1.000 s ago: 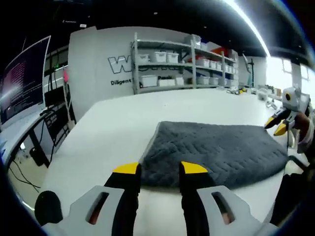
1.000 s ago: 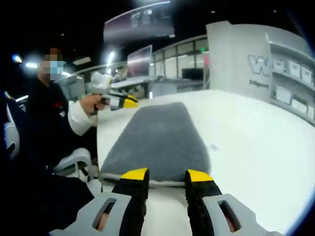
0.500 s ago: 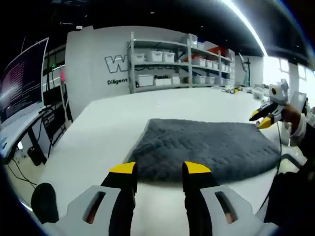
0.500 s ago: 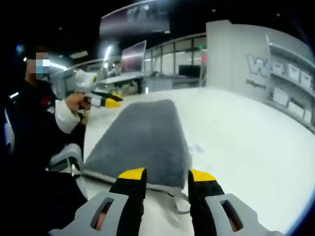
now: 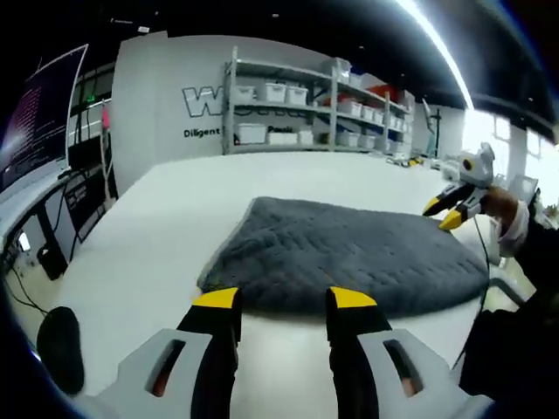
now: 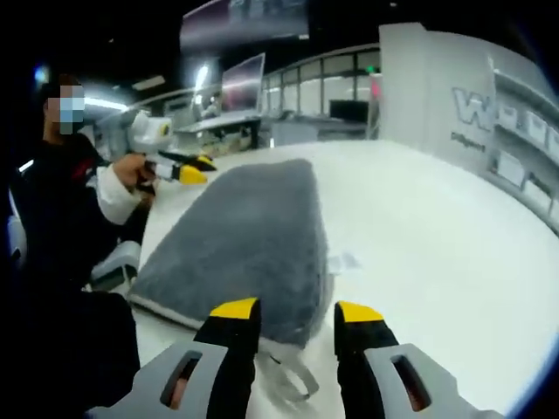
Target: Open the folded towel by lifting each exposed corner and separating the folded layers until the towel lies flat within the target outline without major curled edges
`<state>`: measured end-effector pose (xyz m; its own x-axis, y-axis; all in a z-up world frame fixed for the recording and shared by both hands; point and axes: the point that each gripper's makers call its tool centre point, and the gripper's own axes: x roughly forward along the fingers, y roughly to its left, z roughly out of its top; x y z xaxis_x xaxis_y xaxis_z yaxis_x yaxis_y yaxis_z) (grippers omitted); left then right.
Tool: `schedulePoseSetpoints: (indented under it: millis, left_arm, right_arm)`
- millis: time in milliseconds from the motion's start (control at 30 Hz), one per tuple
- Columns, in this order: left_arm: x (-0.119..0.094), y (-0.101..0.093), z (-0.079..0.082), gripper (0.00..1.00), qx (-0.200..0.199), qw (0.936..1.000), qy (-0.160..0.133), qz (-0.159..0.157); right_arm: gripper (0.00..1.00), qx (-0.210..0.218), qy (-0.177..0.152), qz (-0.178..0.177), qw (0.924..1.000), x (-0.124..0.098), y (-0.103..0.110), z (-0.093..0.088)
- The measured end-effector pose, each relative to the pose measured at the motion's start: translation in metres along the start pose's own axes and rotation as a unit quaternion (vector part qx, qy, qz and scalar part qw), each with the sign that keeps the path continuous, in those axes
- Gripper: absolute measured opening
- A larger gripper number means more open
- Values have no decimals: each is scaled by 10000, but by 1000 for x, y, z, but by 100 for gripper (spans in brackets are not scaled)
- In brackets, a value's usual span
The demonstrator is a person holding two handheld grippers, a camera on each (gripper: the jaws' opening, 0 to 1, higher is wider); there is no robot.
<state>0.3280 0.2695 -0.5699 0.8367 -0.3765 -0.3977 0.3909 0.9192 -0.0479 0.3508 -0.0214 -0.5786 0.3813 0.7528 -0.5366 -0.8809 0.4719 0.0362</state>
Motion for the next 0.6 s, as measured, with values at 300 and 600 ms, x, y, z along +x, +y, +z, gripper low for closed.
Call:
schedulePoseSetpoints:
  millis: [300,600]
  left_arm:
    - [8,-13,-15,35,280,9988,356,-186]
    - [15,-18,-17,32,226,9988,353,-243]
  right_arm:
    - [29,562,-142,394,9975,7,-5,-1]
    - [26,584,-20,532,9969,13,-3,-8]
